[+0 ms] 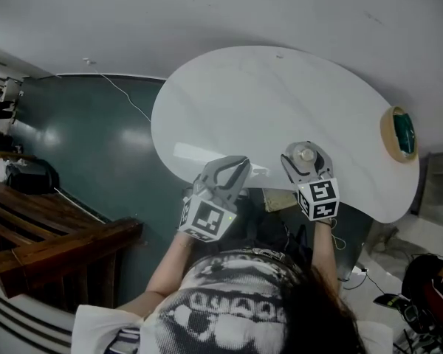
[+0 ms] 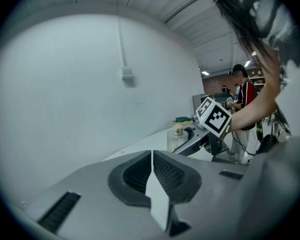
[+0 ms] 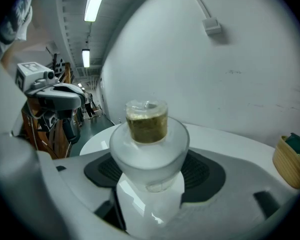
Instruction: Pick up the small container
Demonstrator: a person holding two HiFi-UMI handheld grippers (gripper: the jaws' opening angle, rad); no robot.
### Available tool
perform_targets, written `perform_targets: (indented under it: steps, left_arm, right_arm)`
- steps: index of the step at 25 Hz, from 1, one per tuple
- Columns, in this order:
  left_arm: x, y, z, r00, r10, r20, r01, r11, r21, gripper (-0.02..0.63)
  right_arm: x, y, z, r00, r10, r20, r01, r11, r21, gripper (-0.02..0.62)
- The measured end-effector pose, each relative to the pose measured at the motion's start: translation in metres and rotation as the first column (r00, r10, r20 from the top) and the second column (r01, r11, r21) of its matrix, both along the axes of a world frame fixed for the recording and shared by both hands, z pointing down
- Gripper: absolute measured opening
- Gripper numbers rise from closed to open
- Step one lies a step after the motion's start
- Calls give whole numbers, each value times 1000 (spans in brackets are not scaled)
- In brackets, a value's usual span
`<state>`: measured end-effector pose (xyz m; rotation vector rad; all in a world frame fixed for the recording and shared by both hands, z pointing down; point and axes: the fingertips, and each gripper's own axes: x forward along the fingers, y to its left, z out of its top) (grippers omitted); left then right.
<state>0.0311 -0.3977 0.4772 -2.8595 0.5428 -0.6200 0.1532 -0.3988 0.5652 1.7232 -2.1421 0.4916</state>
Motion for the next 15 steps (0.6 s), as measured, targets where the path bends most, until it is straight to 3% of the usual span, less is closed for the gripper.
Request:
perform_targets:
  steps: [15]
  left_arm:
    - [16,16,-3,984,176,-37,-175,984,31,11]
  right_arm:
    - [-12,58,-32,989,150,7,-151,988,33,328]
